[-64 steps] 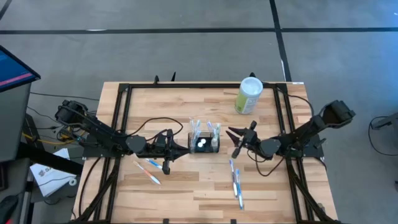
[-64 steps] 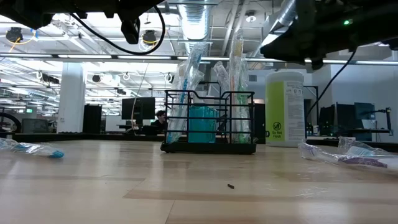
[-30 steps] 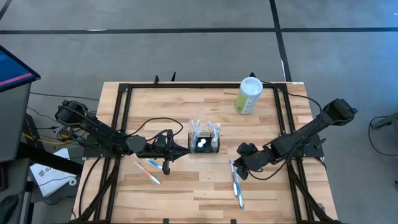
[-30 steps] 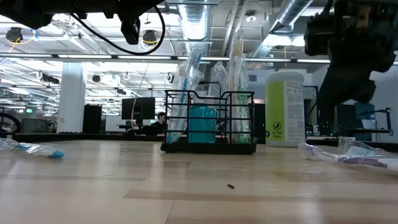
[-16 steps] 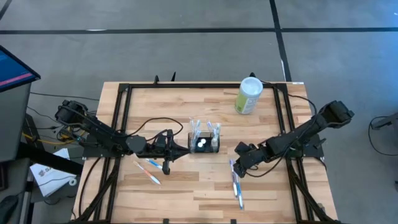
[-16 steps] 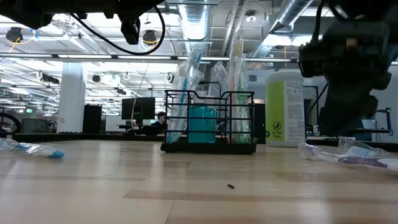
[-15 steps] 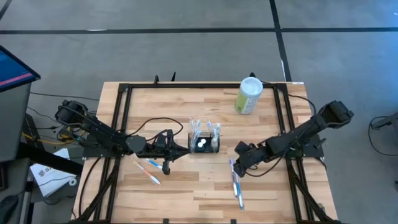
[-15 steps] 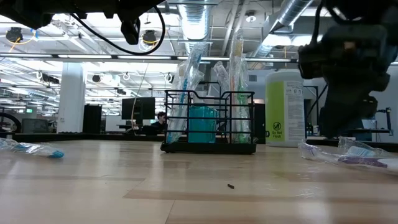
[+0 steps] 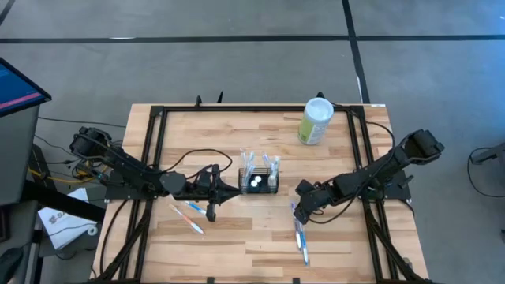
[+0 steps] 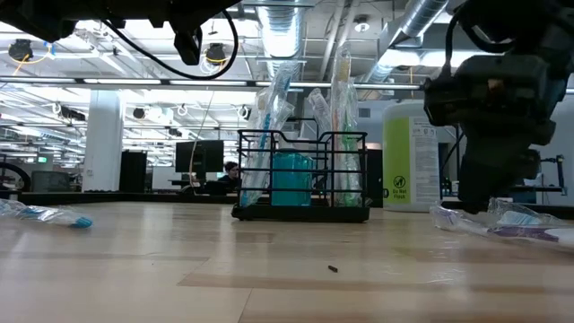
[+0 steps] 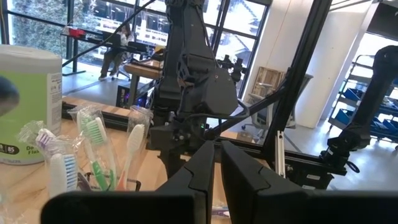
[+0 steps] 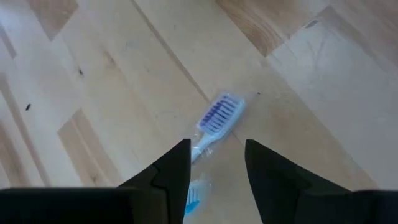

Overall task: Pick & Place toothbrushing station
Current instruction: Put the purple toothbrush into the left compartment of the organizer

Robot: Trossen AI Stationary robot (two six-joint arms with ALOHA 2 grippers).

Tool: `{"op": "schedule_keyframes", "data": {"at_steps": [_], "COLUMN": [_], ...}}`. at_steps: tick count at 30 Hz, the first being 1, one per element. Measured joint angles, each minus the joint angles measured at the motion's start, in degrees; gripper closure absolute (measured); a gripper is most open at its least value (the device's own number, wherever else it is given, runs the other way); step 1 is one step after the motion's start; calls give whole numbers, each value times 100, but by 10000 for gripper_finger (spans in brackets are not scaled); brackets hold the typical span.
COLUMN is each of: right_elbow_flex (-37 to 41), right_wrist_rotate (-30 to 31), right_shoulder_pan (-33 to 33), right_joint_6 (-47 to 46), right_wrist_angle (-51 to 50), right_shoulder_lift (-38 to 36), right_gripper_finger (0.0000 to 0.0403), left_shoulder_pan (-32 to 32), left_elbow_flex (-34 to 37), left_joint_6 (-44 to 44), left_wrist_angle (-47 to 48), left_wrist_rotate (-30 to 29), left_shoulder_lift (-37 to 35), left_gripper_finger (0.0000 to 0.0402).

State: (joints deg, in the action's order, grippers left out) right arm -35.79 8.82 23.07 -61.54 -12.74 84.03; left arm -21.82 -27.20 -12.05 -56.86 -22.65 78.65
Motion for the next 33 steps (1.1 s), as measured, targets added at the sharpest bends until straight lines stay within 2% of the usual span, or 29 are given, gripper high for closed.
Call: {"op": "schedule_keyframes", "data": {"at_steps": [8, 12, 20, 30, 33], "right_elbow_flex": [-36, -99, -133, -136, -135], "right_wrist_rotate": [-155, -144, -151, -116, 117], "right_shoulder_pan": [-86, -88, -114, -111, -92], "right_joint_6": [66, 191, 377, 654, 772], "right_wrist_angle": [268, 206, 258, 467, 469], "right_shoulder_lift": [470, 512, 518, 324, 58], "right_gripper_finger": [270, 287, 394, 402, 403], "left_shoulder_pan": [0, 0, 0, 0, 0], "left_elbow_flex": [0, 0, 0, 0, 0], "left_joint_6": [0, -1, -1, 0, 0], "left_wrist_angle": [34, 47, 76, 115, 142], "left_wrist_rotate": [-2, -2, -2, -2, -2], "left_shoulder_lift": [0, 0, 0, 0, 0], "left_gripper_finger": [380, 380, 380, 380, 380]}}
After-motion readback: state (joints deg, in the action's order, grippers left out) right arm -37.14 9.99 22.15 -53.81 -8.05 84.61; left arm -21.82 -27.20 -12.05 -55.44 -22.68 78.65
